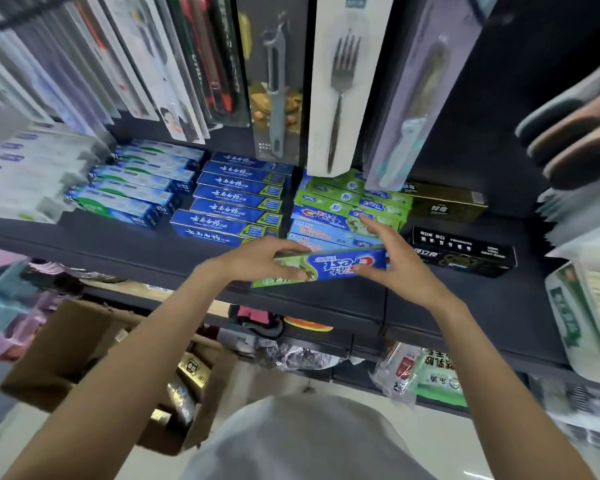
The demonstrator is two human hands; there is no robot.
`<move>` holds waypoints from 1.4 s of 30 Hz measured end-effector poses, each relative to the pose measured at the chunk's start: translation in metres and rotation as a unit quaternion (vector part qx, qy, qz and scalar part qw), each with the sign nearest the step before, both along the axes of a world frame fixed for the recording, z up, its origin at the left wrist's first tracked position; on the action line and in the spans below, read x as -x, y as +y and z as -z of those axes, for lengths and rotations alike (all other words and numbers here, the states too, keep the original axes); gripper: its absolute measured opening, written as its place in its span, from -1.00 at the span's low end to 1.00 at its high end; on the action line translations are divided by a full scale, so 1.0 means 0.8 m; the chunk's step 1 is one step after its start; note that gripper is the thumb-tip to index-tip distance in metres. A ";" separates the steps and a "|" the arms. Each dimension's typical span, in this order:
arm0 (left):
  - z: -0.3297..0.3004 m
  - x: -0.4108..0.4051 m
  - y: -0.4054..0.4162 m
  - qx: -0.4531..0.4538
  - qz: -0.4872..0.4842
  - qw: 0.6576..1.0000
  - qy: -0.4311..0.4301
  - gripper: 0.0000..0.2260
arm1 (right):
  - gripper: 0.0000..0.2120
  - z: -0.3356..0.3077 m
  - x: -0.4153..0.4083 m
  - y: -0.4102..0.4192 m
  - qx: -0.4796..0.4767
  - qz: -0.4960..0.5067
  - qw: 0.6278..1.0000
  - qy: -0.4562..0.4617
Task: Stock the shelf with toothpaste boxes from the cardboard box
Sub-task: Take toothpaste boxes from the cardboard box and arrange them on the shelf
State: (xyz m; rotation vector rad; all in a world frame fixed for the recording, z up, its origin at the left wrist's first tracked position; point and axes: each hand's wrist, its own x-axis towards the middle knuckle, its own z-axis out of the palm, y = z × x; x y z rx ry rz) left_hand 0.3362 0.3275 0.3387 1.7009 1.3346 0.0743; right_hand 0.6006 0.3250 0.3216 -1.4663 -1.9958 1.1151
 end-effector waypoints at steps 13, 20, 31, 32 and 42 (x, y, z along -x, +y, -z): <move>0.059 -0.123 -0.055 -0.133 -0.129 0.974 -0.133 -0.67 | -0.49 0.021 0.014 -0.036 0.117 0.224 0.957 0.144; 0.087 -0.064 -0.025 -0.253 0.011 0.922 0.294 -0.44 | -0.57 0.004 -0.011 0.020 -0.185 -0.008 0.962 -0.202; 0.085 -0.053 -0.038 -0.275 -0.078 0.943 0.173 -0.55 | -0.61 0.052 0.041 0.036 -0.376 0.023 0.869 -0.320; 0.087 -0.046 -0.047 -0.292 -0.113 0.939 0.141 -0.60 | -0.70 0.053 0.051 0.016 -0.368 0.020 0.885 -0.286; 0.121 0.120 -0.243 -0.141 -0.412 0.896 0.084 -0.84 | -0.85 0.088 0.207 -0.118 -0.112 -0.242 0.940 -0.211</move>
